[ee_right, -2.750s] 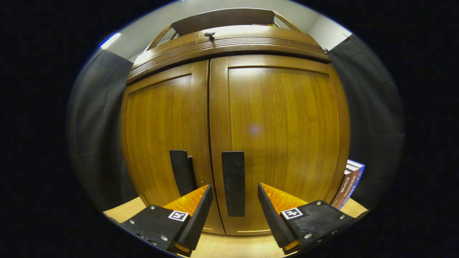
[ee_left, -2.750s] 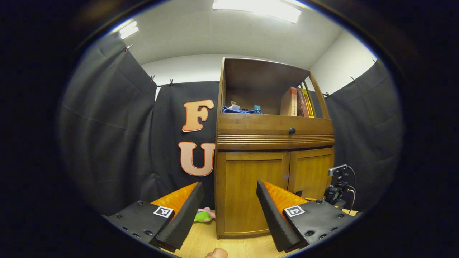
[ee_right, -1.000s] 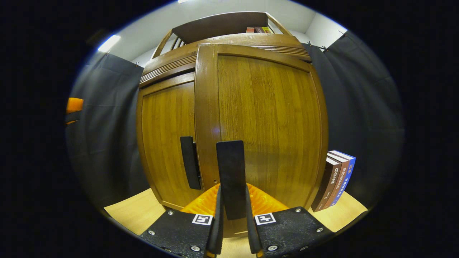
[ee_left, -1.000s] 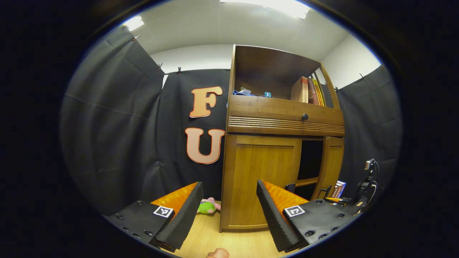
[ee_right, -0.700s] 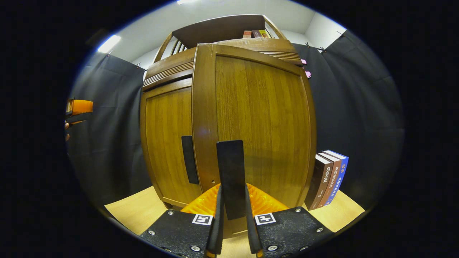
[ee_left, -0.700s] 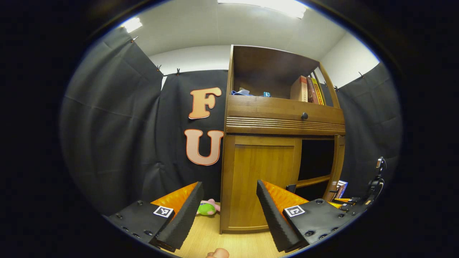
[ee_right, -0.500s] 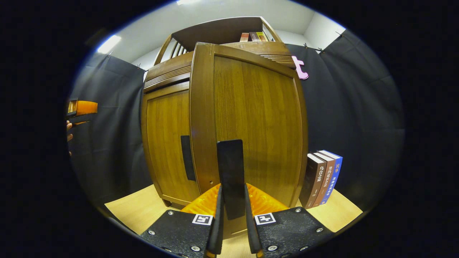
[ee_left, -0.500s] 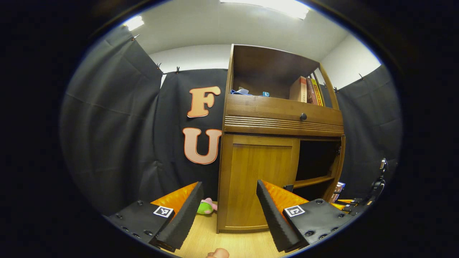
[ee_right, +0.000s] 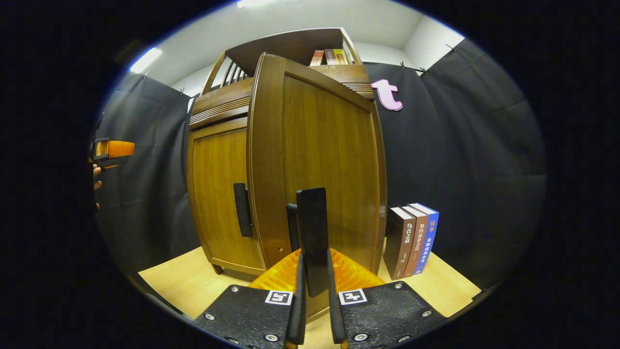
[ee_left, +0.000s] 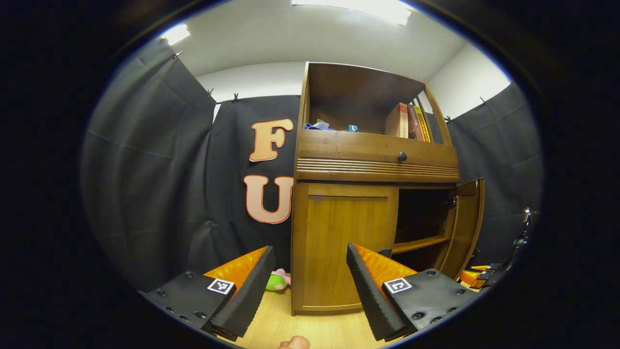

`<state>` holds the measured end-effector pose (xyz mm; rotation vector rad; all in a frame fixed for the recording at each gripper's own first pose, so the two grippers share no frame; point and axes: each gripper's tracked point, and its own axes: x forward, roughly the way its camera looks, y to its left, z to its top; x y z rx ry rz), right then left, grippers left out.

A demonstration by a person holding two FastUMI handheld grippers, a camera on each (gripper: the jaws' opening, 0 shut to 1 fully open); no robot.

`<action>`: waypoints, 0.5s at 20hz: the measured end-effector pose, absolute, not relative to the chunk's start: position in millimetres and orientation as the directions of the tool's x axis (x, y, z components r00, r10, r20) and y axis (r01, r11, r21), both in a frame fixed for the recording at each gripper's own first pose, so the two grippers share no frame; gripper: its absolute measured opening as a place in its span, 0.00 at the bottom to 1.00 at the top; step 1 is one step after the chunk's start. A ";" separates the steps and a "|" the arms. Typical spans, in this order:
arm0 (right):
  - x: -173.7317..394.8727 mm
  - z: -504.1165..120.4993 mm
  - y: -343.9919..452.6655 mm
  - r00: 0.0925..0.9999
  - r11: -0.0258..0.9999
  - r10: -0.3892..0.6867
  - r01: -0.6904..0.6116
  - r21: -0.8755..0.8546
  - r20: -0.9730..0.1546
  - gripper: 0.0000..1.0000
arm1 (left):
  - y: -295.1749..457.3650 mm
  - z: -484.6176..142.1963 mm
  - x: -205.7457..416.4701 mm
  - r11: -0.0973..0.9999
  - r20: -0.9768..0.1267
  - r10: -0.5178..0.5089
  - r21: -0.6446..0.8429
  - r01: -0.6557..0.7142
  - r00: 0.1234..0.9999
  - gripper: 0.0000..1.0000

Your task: Open the right door of the double-door shoe cabinet with the right hand, and open the left door with the left hand.

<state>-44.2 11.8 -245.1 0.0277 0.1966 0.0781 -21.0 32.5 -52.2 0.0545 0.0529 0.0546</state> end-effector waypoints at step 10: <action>-62.7 -239.9 -26.4 0.981 1.000 0.007 -0.008 -0.002 -0.194 0.10 | 11.9 -51.5 -29.0 0.998 -0.053 0.031 0.065 -0.028 0.998 0.96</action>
